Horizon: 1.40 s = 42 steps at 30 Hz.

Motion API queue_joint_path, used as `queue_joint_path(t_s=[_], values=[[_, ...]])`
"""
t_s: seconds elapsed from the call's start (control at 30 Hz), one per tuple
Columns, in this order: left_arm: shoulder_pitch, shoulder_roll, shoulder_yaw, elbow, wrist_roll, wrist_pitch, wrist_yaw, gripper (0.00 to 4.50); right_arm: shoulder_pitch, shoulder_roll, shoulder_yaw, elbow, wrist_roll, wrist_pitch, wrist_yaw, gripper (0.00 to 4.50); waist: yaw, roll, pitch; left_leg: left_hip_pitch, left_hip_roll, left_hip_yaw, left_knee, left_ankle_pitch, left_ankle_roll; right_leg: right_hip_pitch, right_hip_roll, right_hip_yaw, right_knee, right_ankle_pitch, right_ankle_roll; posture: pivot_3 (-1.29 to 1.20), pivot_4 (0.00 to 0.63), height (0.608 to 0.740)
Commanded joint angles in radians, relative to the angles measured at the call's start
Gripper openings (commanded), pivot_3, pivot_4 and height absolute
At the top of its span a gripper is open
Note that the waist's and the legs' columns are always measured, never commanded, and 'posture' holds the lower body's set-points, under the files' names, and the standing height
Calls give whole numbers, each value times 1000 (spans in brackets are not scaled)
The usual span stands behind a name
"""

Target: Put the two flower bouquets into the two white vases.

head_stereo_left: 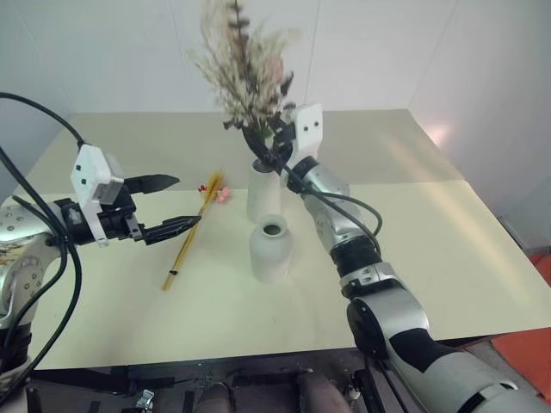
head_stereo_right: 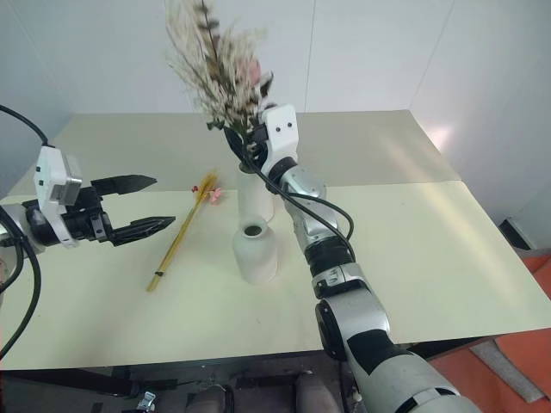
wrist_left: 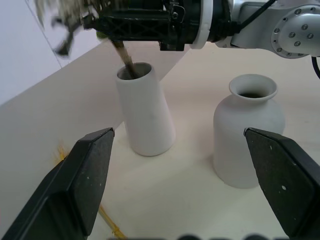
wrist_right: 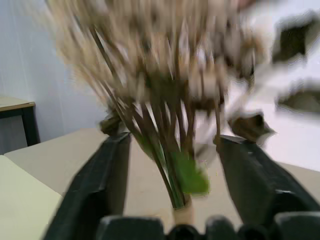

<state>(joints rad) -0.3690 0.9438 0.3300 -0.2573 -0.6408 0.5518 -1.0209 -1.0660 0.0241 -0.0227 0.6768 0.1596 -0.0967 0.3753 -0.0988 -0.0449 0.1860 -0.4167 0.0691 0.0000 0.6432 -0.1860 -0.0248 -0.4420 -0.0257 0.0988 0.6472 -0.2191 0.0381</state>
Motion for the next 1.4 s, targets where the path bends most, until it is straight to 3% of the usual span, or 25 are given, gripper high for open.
queue_joint_path(t_s=[0.03,0.23,0.4,0.57,0.73,0.83,0.97,1.27,1.4], values=[[-5,17,26,-19,-11,1,5,4500,27,-14,1,-111,6,-3,11,4482,0,0,0,0,0,0,0,0,0,0,0,0,0,0,0,0,150,740],[-25,14,-4,0,-2,26,28,4500,162,-64,12,-328,24,104,36,4482,4,0,0,0,0,0,0,0,0,0,0,0,0,0,0,0,150,740],[-44,17,-16,24,7,58,49,4500,267,-178,9,-622,131,306,144,4482,5,0,0,0,0,0,0,0,0,0,0,0,0,0,0,0,150,740],[-86,41,-77,88,88,98,106,4500,345,-397,-45,-835,273,519,284,4482,11,0,0,0,0,0,0,0,0,1,0,0,0,-1,1,0,150,740],[-183,85,-246,106,182,283,167,4500,417,-689,-122,-911,426,685,529,4482,24,0,0,1,0,0,0,0,0,1,0,0,0,-1,1,0,150,740],[-267,69,-350,147,231,392,201,4500,461,-842,-156,-928,491,727,667,4482,38,0,1,1,-1,0,0,0,0,1,0,0,-1,-1,1,0,150,740],[-423,-27,-508,291,312,511,237,4500,541,-1026,-208,-940,541,743,845,4482,48,0,1,1,-1,0,0,0,0,1,0,0,-1,-2,1,0,150,740],[-584,-220,-667,640,487,392,246,4500,656,-1107,-307,-1019,593,756,894,4482,48,0,1,1,-2,0,1,0,0,1,0,1,-1,-1,1,0,150,740],[-617,-267,-689,752,543,325,224,3635,689,-1126,-355,-1057,644,793,893,4500,55,0,1,0,-2,0,1,0,0,1,0,1,-1,-1,1,0,150,740]])
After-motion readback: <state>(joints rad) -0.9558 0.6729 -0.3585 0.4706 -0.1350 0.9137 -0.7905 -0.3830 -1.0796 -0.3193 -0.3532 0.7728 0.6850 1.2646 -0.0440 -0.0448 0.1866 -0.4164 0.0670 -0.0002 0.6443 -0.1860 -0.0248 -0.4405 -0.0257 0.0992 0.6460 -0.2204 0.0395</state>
